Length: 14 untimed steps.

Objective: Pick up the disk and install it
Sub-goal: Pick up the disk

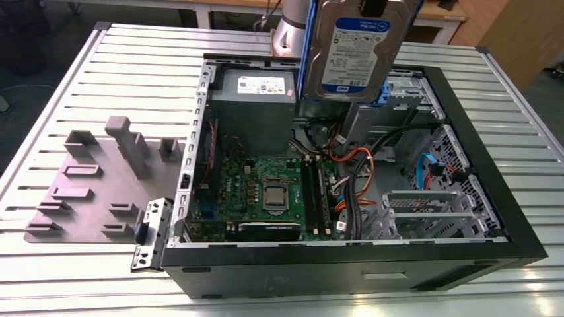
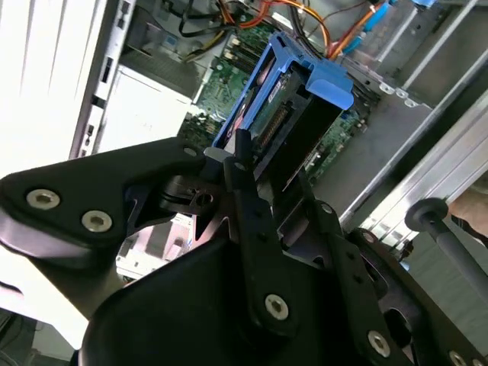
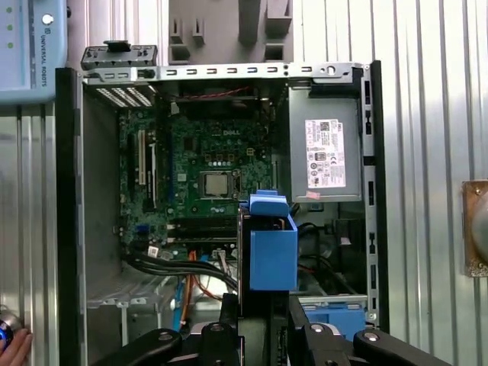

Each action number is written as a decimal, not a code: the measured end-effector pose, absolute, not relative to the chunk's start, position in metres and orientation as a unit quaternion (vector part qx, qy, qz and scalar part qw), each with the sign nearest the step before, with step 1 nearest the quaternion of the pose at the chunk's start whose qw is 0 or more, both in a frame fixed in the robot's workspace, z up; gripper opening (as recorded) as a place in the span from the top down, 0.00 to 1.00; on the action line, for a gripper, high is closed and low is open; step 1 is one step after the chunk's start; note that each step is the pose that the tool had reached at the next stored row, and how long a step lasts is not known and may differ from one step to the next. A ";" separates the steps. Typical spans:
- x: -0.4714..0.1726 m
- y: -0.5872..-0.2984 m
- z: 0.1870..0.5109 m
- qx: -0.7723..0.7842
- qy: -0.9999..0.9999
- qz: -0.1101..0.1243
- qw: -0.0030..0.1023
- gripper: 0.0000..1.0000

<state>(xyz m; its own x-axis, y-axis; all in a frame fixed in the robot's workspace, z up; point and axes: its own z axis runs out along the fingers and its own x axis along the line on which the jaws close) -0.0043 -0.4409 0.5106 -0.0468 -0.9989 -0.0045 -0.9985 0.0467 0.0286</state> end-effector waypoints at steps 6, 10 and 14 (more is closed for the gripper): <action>-0.004 -0.465 0.511 0.690 -0.723 -0.012 0.008 0.65; -0.004 -0.482 0.510 0.690 -0.723 -0.012 0.008 0.65; -0.004 -0.497 0.510 0.690 -0.723 -0.012 0.008 0.65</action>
<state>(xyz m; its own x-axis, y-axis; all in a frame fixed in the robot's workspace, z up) -0.0043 -0.4971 0.5103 -0.0469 -0.9989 -0.0047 -0.9985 0.0467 0.0286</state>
